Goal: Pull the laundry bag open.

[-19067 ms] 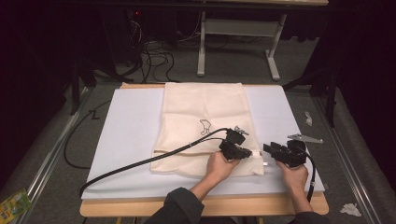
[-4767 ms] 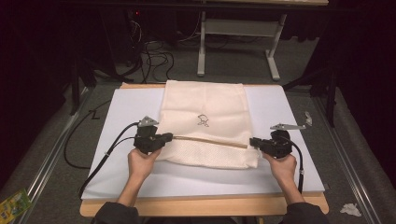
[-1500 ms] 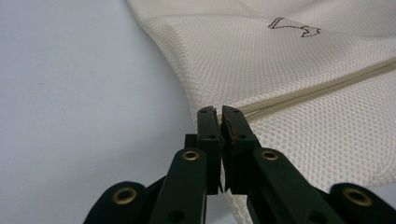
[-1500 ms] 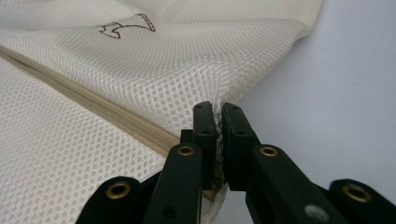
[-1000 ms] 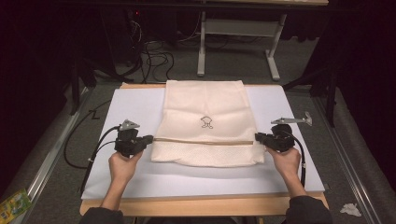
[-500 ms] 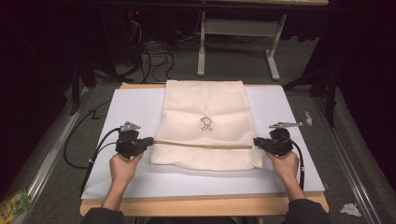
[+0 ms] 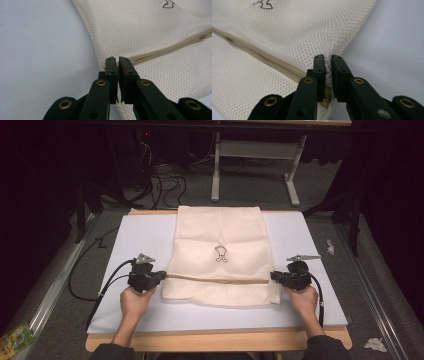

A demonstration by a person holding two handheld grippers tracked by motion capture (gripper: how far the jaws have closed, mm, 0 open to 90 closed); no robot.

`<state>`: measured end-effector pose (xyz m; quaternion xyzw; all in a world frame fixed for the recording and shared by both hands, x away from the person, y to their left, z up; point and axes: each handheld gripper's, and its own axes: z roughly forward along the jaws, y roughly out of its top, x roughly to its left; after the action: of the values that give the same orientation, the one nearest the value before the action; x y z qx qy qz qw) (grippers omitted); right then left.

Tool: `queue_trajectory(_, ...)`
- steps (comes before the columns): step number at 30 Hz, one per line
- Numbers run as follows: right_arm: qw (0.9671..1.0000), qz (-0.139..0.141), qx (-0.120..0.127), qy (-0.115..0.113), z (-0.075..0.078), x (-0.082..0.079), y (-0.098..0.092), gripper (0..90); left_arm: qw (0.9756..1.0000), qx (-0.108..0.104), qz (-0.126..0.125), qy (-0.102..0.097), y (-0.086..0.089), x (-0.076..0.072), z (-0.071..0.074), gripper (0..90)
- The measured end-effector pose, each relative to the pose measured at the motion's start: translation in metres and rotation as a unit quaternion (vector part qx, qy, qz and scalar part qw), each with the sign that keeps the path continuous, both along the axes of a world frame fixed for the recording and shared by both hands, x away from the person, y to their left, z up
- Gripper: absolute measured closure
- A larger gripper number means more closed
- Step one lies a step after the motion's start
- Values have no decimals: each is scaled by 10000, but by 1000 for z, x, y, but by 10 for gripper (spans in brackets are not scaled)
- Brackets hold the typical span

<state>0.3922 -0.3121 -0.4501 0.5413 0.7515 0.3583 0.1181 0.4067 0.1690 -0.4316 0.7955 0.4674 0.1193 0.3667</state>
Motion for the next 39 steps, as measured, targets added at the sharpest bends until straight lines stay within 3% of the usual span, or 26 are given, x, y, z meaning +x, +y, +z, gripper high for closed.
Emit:
queue_trajectory(9, 9999, -117, -12, 2, -8, 0, -1, 746, 10000, 56, -38, -39, -4, -1, -4, 794)
queue_trajectory(17, 9994, -244, -2, -243, -4, -4, -3, 625, 9990, -111, 66, -435, 3, -7, 1, 652)
queue_trajectory(28, 9965, -329, 175, -747, 10, -18, -11, 638, 9938, -327, 230, -1041, 24, -23, 9, 605)
queue_trajectory(39, 9926, -533, 314, -1049, 10, -33, -28, 747, 9909, -469, 455, -1177, 44, -31, 5, 595)
